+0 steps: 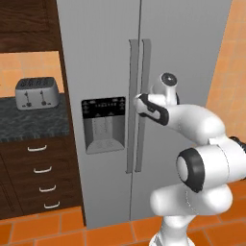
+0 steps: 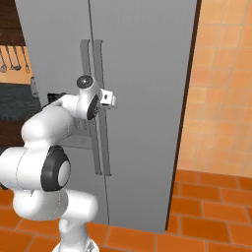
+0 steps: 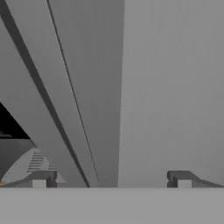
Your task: Take the strawberry from the fridge and place it on top of the pancake, located on the dining counter.
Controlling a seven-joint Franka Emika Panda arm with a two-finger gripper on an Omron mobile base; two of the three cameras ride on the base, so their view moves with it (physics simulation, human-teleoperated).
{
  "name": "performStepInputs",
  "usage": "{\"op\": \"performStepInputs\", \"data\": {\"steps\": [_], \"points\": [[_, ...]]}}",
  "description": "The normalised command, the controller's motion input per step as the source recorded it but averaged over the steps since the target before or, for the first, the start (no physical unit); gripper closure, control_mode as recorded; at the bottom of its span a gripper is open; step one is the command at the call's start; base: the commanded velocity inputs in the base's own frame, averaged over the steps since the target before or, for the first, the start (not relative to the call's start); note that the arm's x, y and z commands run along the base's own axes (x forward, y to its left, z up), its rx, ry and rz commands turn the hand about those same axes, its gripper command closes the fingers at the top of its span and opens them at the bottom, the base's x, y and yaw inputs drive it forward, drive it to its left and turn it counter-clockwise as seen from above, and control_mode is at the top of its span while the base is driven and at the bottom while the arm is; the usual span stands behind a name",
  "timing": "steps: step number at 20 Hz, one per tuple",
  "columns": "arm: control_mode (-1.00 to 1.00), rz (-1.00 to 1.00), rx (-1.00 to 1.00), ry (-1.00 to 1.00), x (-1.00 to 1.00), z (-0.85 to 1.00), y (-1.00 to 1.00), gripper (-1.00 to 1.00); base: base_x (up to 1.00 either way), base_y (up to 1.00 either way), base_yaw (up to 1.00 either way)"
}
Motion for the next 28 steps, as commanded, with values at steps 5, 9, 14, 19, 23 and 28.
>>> {"op": "performStepInputs", "data": {"steps": [5, 9, 14, 19, 23, 28], "points": [[-1.0, 0.0, 0.0, 0.0, 0.67, -0.08, -0.04, -1.0, 0.0, 0.0, 0.0], [-1.0, 0.0, 0.0, 0.0, 0.75, -0.11, -0.05, -1.0, 0.0, 0.0, 0.0], [-1.0, 0.0, 0.0, -0.12, 0.65, -0.34, 0.0, -1.0, 0.0, 0.0, 0.0], [-1.0, -0.06, -0.01, -0.08, 0.68, -0.48, 0.39, 1.0, 0.0, 0.0, 0.0], [-1.0, -0.14, 0.0, 0.0, 0.57, -0.22, 0.01, 1.0, 0.0, 0.0, 0.0], [-1.0, -0.05, 0.0, 0.07, 0.26, -0.34, -0.42, 1.0, 0.0, 0.0, 0.0]]}}
